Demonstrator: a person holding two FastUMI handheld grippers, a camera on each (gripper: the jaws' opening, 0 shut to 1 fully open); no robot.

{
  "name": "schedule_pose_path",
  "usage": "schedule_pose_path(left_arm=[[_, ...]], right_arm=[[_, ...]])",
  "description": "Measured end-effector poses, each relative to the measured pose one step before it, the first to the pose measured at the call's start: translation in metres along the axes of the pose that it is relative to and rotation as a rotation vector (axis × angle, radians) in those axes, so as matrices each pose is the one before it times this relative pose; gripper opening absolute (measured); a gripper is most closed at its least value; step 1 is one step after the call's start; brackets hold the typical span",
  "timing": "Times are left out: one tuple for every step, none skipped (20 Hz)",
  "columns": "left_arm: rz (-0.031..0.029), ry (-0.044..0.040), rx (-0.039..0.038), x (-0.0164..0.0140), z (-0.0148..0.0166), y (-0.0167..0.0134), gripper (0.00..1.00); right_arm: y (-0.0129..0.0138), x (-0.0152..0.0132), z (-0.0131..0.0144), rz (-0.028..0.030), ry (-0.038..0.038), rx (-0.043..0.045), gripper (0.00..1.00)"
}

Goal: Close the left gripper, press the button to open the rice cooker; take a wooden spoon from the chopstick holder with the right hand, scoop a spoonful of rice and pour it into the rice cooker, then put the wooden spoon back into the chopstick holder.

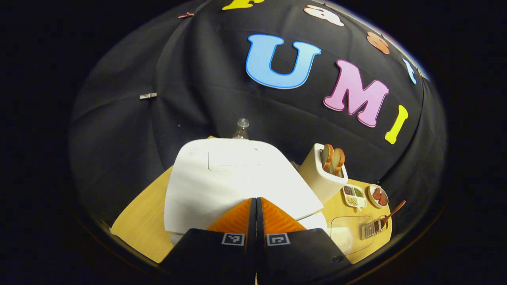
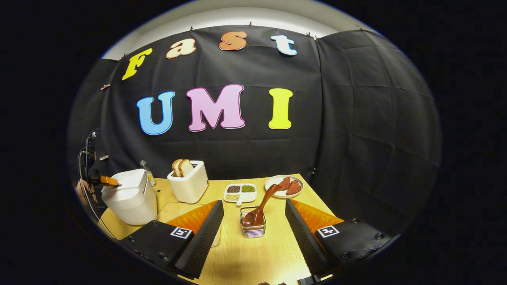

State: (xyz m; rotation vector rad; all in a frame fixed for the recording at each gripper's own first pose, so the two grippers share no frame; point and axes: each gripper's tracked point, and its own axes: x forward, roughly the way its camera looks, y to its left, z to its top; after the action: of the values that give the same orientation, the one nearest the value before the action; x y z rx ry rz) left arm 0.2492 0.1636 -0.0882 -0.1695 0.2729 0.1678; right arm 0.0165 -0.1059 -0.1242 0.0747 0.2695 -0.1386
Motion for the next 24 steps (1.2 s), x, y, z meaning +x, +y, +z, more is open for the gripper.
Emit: schedule_pose_path(left_arm=[[0.01222, -0.05726, 0.00516, -0.01004, 0.01715, -0.00261, 0.06], [0.01259, -0.05118, 0.01081, -0.01030, 0.01699, -0.00154, 0.06], [0.01418, -0.05489, 0.00829, -0.01263, 0.01758, -0.00261, 0.06], [0.00636, -0.04223, 0.00227, -0.00982, 0.01629, -0.00156, 0.06], [0.00415, -0.03512, -0.00999, -0.01341, 0.01150, -0.00568, 0.06], [0.00529, -0.02490, -0.01330, -0.01276, 0.00727, -0.00348, 0.06], [0.00253, -0.01971, -0.01733, -0.01369, 0.00625, -0.00440, 0.06], [0.00105, -0.01622, -0.01675, -0.01569, 0.00160, -0.00332, 0.05], [0.00266, -0.01205, -0.01093, -0.01536, 0.00245, -0.00278, 0.05], [0.00302, -0.00446, -0.00379, -0.01368, -0.00212, -0.00202, 0.06], [0.00616, 0.00041, 0.00624, -0.01396, -0.00290, -0.00253, 0.06], [0.01002, 0.00252, 0.01567, -0.01266, -0.00509, -0.00142, 0.06], [0.01066, 0.00189, 0.02198, -0.01206, -0.00301, -0.00059, 0.06], [0.01295, -0.00292, 0.02228, -0.01153, -0.00240, -0.00251, 0.06], [0.00688, 0.00082, 0.01839, -0.01024, -0.00338, -0.00335, 0.06], [0.00337, 0.00317, 0.01697, -0.01002, -0.00264, -0.00431, 0.07], [0.00247, 0.00420, 0.01281, -0.00888, -0.00394, -0.00462, 0.08], [-0.00024, 0.00344, 0.00509, -0.00829, -0.00220, -0.00542, 0.08], [-0.00389, 0.00367, -0.00225, -0.00594, -0.00315, -0.00634, 0.09], [-0.01160, 0.00349, -0.00395, -0.00580, -0.00279, -0.00822, 0.13], [-0.01755, 0.00240, -0.00005, -0.00508, -0.00449, -0.00902, 0.17], [-0.01811, 0.00354, 0.00543, -0.00329, -0.00410, -0.00834, 0.28], [-0.01503, 0.00676, 0.01057, -0.00332, -0.00665, -0.00730, 0.35], [-0.00338, 0.00653, 0.01608, -0.00250, -0.00463, -0.00532, 0.54]], right_arm=[[-0.00150, 0.00167, 0.00126, 0.00459, -0.00168, 0.00159, 0.98], [-0.00168, 0.00097, 0.00189, 0.00490, -0.00404, 0.00013, 0.98], [-0.00140, 0.00157, 0.00190, 0.00555, -0.00491, -0.00133, 0.98], [-0.00183, 0.00126, 0.00153, 0.00345, -0.00698, -0.00648, 0.98], [-0.00164, 0.00282, 0.00176, 0.00176, -0.00994, -0.01177, 0.98], [-0.00092, 0.00311, -0.00076, 0.00480, -0.00281, -0.01108, 0.98], [0.00201, 0.00395, -0.00118, 0.01279, -0.00077, -0.00615, 0.98], [0.00186, 0.00309, -0.00014, 0.01224, -0.00022, -0.00184, 0.98], [0.00198, 0.00407, -0.00085, 0.01453, 0.00158, 0.00369, 0.98], [0.00192, 0.00438, -0.00211, 0.01448, 0.00391, 0.00821, 0.99], [0.00222, 0.00484, -0.00204, 0.01562, 0.00520, 0.00995, 0.98], [0.00003, 0.00537, -0.00296, 0.01261, 0.00603, 0.00759, 0.98], [-0.00079, 0.00673, -0.00245, 0.00863, 0.00599, 0.00408, 0.98], [-0.00113, 0.00662, -0.00357, 0.00988, 0.00724, 0.00086, 0.99], [-0.00126, 0.00743, -0.00269, 0.00942, 0.00795, 0.00053, 0.99], [-0.00232, 0.00700, -0.00198, 0.00640, 0.00375, 0.00363, 0.99], [-0.00273, 0.00717, -0.00214, 0.00405, 0.00743, 0.00737, 0.99], [-0.00175, 0.00766, -0.00237, 0.00343, 0.00952, 0.01227, 0.98], [-0.00307, 0.00764, -0.00163, -0.00032, 0.00706, 0.00999, 0.99], [-0.00397, 0.00713, -0.00163, -0.00199, 0.00541, 0.00781, 0.99], [-0.00415, 0.00753, -0.00164, -0.00546, 0.00461, 0.00568, 0.99], [-0.00479, 0.00656, -0.00183, -0.00552, 0.00603, 0.00602, 0.99], [-0.00405, 0.00714, -0.00292, -0.00526, 0.00993, 0.00665, 0.99], [-0.00446, 0.00751, -0.00399, -0.00737, 0.01242, 0.00752, 0.99]])
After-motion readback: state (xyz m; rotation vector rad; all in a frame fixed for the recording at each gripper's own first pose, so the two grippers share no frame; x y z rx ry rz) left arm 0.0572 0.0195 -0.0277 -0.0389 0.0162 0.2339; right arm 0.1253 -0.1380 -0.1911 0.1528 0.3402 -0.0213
